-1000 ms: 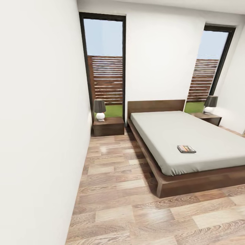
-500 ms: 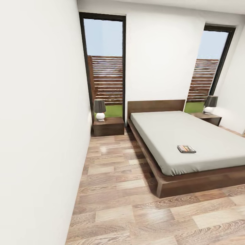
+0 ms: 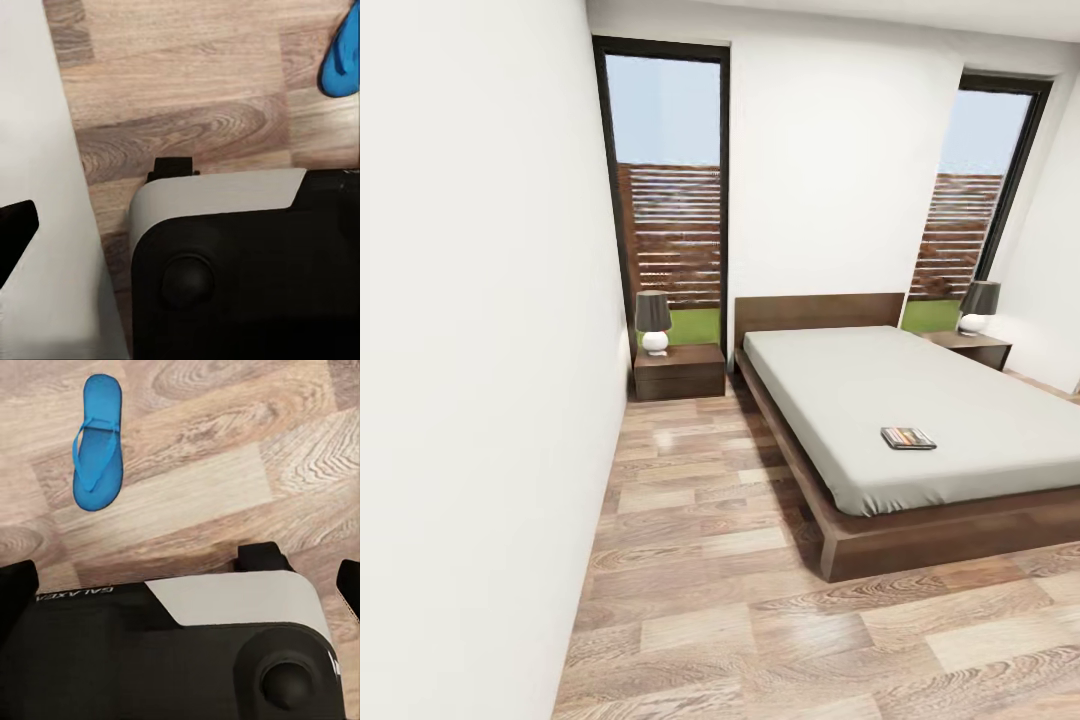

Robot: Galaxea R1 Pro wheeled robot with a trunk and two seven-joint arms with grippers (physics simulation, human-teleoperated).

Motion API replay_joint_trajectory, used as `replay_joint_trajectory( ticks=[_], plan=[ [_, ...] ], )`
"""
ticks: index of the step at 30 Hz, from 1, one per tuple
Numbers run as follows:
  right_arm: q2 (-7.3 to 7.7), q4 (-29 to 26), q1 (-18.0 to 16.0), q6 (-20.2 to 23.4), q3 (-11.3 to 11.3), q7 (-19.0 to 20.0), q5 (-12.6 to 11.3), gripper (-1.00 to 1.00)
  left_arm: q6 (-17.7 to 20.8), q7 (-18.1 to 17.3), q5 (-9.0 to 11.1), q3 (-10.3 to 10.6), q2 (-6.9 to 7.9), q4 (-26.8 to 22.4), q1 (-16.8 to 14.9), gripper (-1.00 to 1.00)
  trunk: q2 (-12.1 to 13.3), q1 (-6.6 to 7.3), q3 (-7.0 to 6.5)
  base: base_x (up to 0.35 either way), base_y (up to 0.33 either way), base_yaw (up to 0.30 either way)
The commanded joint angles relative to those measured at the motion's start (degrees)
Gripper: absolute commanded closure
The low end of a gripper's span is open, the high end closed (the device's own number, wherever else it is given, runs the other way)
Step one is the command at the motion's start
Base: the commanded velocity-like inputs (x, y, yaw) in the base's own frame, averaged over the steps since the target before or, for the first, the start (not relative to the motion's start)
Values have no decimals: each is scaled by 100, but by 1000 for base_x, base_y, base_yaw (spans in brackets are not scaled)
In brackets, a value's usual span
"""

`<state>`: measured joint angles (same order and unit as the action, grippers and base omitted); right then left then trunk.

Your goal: In the bedroom, move the book from the bed onto either nightstand, and place the two sandals side by side next to the bed.

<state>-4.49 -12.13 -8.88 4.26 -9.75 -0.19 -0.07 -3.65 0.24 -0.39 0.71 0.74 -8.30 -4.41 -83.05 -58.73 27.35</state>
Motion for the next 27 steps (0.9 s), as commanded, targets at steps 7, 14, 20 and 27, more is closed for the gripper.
replay_joint_trajectory(
  ticks=[7,14,20,27],
  plan=[
    [-13,-64,-568,502,8,-25,18,-100,112,10,5,-16,11,-34,-461,-100,-3,0,7,0,0,0],
    [-45,-76,-1022,651,28,-29,25,-100,482,-4,38,-38,15,-59,-1048,-100,-3,0,7,0,0,0],
    [-85,-78,-1144,689,89,-32,34,-100,666,-18,45,-50,-3,-79,-1444,-100,-3,0,7,0,0,0],
    [-99,-177,-1233,641,222,-31,41,-100,783,-7,47,-67,-29,-111,-1987,-100,-3,0,7,0,0,0]
  ],
)
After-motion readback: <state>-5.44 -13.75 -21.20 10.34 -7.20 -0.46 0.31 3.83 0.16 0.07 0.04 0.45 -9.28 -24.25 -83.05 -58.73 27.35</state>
